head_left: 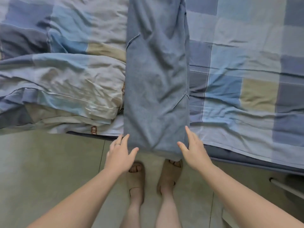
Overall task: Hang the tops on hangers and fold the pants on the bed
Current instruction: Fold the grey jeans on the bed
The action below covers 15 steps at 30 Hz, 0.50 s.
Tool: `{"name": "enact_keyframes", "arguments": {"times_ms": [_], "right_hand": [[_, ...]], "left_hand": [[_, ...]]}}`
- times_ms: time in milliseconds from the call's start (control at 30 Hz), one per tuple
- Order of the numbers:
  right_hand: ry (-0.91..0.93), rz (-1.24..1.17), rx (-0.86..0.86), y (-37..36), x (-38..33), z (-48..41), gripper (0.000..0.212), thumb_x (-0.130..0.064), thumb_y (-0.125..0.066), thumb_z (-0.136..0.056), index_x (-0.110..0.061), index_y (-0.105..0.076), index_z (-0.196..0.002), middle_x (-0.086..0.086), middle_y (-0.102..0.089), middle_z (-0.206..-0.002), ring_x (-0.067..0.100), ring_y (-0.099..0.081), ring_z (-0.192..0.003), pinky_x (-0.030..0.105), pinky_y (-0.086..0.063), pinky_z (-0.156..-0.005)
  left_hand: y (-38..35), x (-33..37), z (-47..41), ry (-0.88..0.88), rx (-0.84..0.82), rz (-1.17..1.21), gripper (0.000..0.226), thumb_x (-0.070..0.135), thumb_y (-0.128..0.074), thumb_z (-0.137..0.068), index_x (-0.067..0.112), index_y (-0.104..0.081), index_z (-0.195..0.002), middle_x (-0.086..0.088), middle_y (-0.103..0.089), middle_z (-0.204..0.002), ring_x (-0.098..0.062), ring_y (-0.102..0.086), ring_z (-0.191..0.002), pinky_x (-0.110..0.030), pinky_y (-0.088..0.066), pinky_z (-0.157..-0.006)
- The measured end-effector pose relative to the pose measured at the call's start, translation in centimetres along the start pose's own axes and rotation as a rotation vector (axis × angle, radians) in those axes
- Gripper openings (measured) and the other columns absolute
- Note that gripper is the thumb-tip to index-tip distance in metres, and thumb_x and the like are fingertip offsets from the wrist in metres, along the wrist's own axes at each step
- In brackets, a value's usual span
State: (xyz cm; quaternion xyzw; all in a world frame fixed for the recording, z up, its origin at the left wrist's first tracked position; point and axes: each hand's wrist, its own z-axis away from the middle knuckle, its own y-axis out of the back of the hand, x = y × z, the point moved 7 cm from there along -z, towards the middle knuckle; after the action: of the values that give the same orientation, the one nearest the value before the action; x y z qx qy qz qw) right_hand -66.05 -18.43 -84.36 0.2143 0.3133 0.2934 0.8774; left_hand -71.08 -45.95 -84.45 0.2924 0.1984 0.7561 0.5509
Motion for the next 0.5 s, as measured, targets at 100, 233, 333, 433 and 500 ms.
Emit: {"name": "enact_keyframes", "arguments": {"times_ms": [100,233,333,433,500], "right_hand": [[-0.076,-0.094,0.016,-3.4,1.9,0.4,0.072,-0.036,-0.054,-0.101,-0.026,-0.013,-0.16,0.004,-0.03,-0.158,0.026,-0.034,-0.142,0.04,-0.031,-0.114],[-0.188,-0.196,0.07,-6.0,3.2,-0.2,0.07,-0.031,-0.058,-0.099,-0.021,-0.022,-0.159,0.009,-0.035,-0.146,0.027,-0.052,-0.122,0.034,-0.04,-0.101],[-0.235,-0.246,0.151,-5.9,3.5,-1.0,0.056,-0.029,-0.061,-0.097,-0.019,-0.04,-0.147,0.009,-0.044,-0.13,0.023,-0.054,-0.109,0.032,-0.041,-0.091],[-0.276,-0.274,0.214,-5.8,3.6,-1.6,0.044,-0.029,-0.065,-0.094,-0.017,-0.048,-0.133,0.008,-0.052,-0.116,0.015,-0.049,-0.094,0.026,-0.034,-0.08],[-0.302,-0.302,0.219,-6.1,3.6,-2.1,0.042,-0.029,-0.066,-0.093,-0.015,-0.048,-0.129,0.006,-0.058,-0.105,0.016,-0.052,-0.092,0.027,-0.034,-0.078]], "left_hand": [[-1.3,-2.9,-0.9,0.045,0.019,0.124,0.074,0.048,-0.057,-0.097,0.024,-0.021,-0.158,0.001,-0.017,-0.166,-0.027,-0.018,-0.15,-0.049,-0.028,-0.114],[-1.9,-5.0,-2.9,0.042,0.07,0.291,0.077,0.04,-0.064,-0.094,0.019,-0.025,-0.156,-0.002,-0.029,-0.162,-0.026,-0.032,-0.146,-0.044,-0.033,-0.113],[-2.2,-5.2,-4.0,-0.014,0.096,0.36,0.07,0.038,-0.067,-0.092,0.023,-0.034,-0.151,0.003,-0.045,-0.149,-0.02,-0.047,-0.132,-0.037,-0.042,-0.102],[-2.5,-4.6,-4.9,-0.079,0.064,0.438,0.055,0.033,-0.071,-0.089,0.027,-0.046,-0.137,0.011,-0.062,-0.118,-0.014,-0.057,-0.113,-0.033,-0.045,-0.09],[-2.6,-4.8,-5.5,-0.04,0.079,0.506,0.042,0.031,-0.072,-0.088,0.025,-0.052,-0.123,0.013,-0.065,-0.101,-0.016,-0.063,-0.103,-0.035,-0.047,-0.088]]}}
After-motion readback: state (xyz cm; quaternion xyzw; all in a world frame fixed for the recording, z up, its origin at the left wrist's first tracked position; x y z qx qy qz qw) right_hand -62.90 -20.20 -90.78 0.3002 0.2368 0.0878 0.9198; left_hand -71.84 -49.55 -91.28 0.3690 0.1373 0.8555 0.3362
